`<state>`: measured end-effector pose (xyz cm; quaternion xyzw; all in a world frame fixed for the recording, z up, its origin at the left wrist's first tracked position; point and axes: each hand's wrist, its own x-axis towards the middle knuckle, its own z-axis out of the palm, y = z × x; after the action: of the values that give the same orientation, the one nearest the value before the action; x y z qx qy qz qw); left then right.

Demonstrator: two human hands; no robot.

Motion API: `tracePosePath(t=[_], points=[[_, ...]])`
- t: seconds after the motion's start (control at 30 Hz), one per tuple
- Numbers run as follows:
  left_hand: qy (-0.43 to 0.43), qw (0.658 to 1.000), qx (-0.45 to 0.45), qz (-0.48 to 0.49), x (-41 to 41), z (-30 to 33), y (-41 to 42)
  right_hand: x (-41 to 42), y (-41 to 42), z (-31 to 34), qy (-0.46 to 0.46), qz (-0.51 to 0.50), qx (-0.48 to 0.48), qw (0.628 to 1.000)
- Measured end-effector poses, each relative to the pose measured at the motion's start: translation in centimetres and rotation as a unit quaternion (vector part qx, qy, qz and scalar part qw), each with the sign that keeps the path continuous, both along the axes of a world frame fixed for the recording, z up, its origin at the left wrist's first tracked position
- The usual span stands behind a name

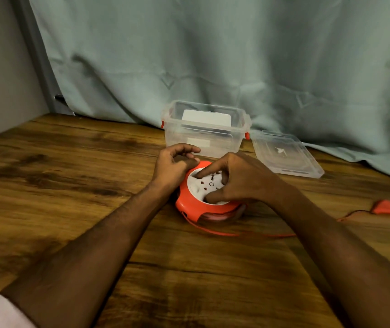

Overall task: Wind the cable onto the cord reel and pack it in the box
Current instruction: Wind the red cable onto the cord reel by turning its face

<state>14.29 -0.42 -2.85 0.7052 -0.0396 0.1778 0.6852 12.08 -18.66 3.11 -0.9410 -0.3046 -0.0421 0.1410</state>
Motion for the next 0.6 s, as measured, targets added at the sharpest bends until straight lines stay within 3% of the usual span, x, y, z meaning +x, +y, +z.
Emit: tracePosePath(t=[0.23,0.53,0.6], points=[[-0.007,0.999,-0.014,0.029,-0.6,0.3,-0.1,-1.4,2.4,-3.6,-0.142,-0.190,0.095,0.967],[-0.010,0.999,-0.016,0.036,-0.3,-0.1,0.2,-2.2,1.0,-2.7,-0.211,-0.098,0.032,0.972],[-0.017,0.999,-0.019,0.028,-0.3,0.0,0.3,-2.0,0.2,-1.8,-0.191,-0.060,0.026,0.979]])
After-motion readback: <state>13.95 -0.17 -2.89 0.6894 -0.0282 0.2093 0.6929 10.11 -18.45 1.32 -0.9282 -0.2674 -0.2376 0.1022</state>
